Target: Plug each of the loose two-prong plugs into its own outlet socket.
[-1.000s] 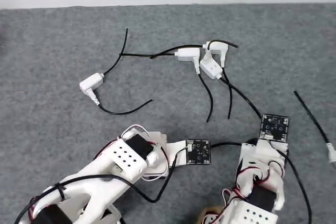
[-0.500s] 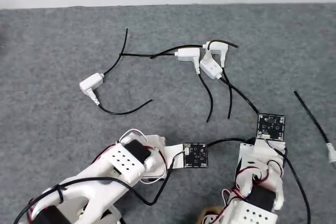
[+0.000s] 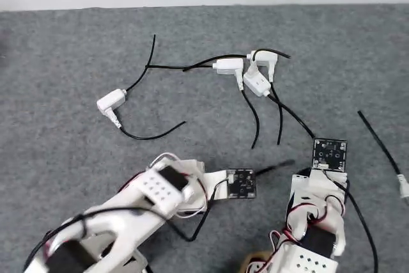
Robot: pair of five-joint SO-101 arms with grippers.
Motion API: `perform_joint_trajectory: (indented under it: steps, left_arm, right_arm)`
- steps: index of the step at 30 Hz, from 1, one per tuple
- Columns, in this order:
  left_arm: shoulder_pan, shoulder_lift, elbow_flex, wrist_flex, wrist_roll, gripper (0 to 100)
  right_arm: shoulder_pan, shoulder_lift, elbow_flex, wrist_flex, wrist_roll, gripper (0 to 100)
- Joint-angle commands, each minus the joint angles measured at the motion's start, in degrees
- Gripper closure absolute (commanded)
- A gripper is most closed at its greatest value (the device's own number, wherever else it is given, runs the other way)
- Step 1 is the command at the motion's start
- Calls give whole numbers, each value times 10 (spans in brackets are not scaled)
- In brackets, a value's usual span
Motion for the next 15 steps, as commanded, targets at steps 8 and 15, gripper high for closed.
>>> perform_joint_trajectory:
  steps: [8, 15]
  left_arm:
    - [-2, 88, -79, 34, 5, 818]
    - [-18, 85, -145, 69, -3, 816]
  right_arm:
    - [-8, -7, -10, -6, 6, 754]
    - [-8, -7, -10, -6, 6, 754]
